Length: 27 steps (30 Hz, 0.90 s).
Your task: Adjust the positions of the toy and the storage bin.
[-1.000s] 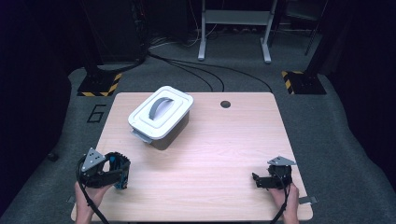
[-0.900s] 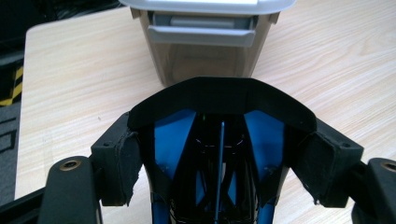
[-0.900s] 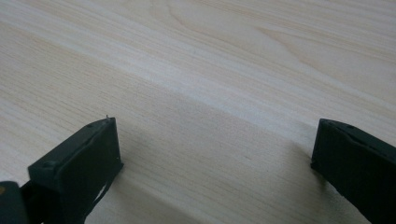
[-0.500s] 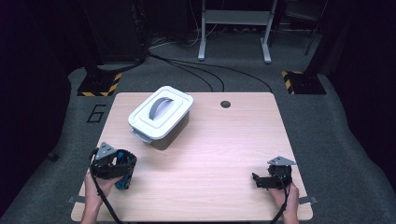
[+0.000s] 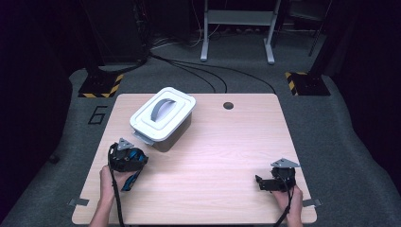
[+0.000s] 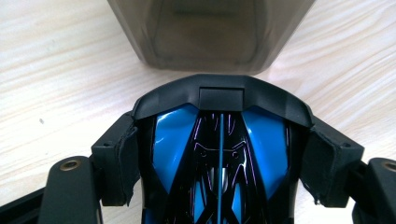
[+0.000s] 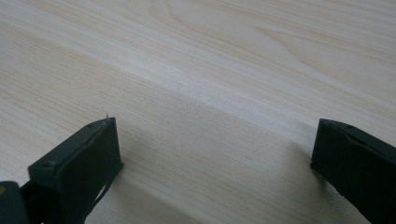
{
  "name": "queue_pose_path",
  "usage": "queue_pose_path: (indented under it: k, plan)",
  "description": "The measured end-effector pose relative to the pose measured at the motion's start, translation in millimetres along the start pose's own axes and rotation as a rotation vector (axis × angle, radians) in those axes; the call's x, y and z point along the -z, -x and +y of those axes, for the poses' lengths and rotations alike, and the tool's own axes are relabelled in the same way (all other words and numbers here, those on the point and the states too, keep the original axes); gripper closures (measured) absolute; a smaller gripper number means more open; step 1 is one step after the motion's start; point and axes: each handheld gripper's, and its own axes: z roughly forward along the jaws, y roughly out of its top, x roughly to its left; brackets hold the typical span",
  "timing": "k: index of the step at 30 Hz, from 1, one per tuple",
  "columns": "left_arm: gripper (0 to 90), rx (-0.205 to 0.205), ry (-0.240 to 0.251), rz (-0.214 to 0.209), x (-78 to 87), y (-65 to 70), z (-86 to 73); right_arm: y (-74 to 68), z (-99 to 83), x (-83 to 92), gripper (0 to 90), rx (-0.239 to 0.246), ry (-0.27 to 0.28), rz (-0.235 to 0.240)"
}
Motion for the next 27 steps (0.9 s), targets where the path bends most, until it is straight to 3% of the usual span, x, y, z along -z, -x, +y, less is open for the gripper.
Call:
queue_pose_path:
  k: [4,9,21,22,27]
  plan:
    - [25.0,-0.009,-0.057,-0.001,-13.0,0.4,1.6,0.0,0.0,0.0,0.3,0.0,0.0,0.0]
    - [25.0,-0.006,-0.088,0.001,-21.6,-0.5,1.7,0.0,0.0,0.0,0.3,0.0,0.0,0.0]
    - [24.8,-0.023,-0.135,0.005,-31.4,1.9,1.7,0.0,0.0,0.0,0.3,0.0,0.0,0.0]
    - [24.8,-0.038,-0.142,0.005,-31.9,1.7,1.8,0.0,0.0,0.0,0.3,0.0,0.0,0.0]
    - [24.7,-0.032,-0.152,0.009,-35.2,2.6,1.0,0.1,0.0,0.0,0.3,0.0,0.0,0.0]
